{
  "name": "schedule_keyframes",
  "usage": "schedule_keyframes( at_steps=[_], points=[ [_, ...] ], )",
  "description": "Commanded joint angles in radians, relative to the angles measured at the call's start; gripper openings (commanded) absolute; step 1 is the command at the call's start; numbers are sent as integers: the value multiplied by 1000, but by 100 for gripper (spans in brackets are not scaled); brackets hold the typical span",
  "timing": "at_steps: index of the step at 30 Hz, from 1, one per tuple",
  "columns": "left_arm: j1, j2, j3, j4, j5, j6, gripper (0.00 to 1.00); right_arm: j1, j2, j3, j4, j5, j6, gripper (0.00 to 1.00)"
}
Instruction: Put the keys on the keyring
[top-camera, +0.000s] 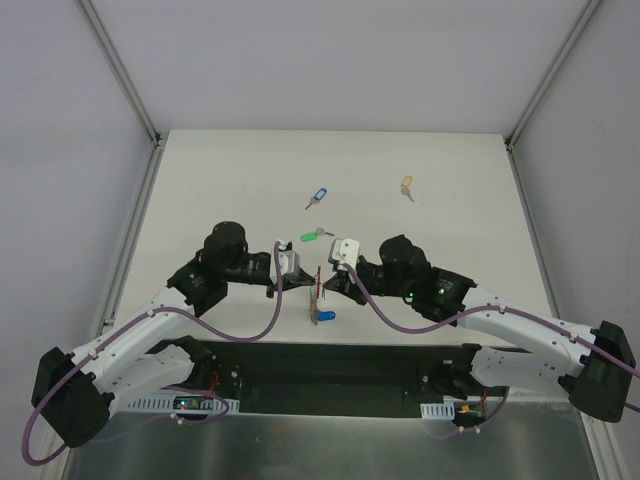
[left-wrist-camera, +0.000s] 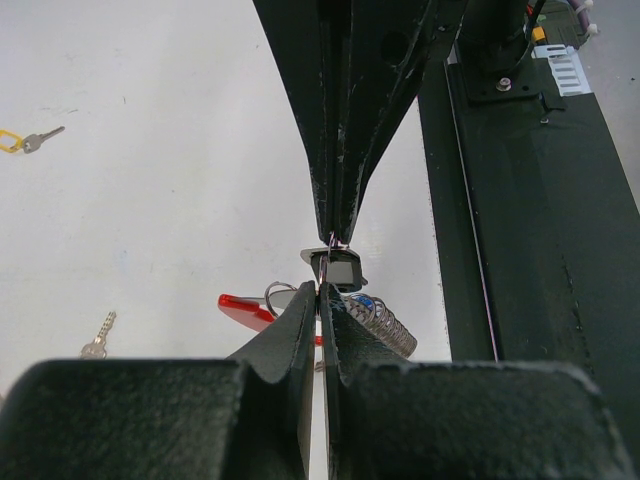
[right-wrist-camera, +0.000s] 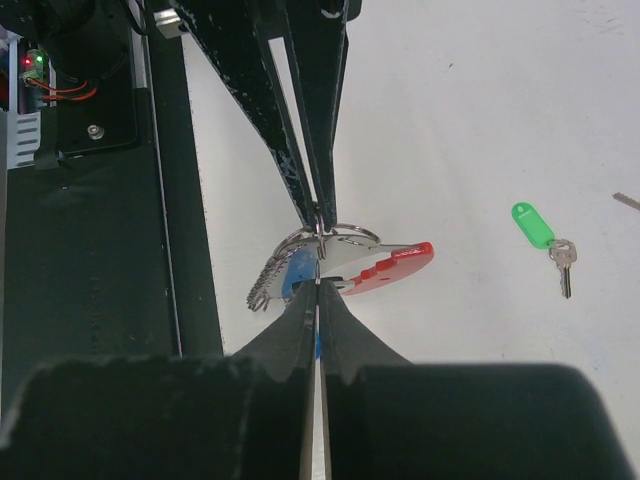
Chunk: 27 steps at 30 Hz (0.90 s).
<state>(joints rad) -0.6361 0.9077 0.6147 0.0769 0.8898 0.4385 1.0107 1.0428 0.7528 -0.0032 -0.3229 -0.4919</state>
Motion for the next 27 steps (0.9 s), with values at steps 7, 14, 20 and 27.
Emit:
schedule_keyframes(
  at_steps=[7, 14, 20, 27],
  points=[
    [-13, -3, 33, 37, 55, 16, 0, 8, -7, 17, 57, -10, -17, 1],
    [-13, -10, 31, 37, 31, 17, 0, 8, -15, 8, 32, 19, -17, 1],
    [-13, -13, 30, 37, 18, 17, 0, 6, -23, 5, 22, 35, -16, 1],
    [-13, -13, 30, 37, 32, 19, 0, 6, -9, 14, 26, 25, -19, 1]
  ],
)
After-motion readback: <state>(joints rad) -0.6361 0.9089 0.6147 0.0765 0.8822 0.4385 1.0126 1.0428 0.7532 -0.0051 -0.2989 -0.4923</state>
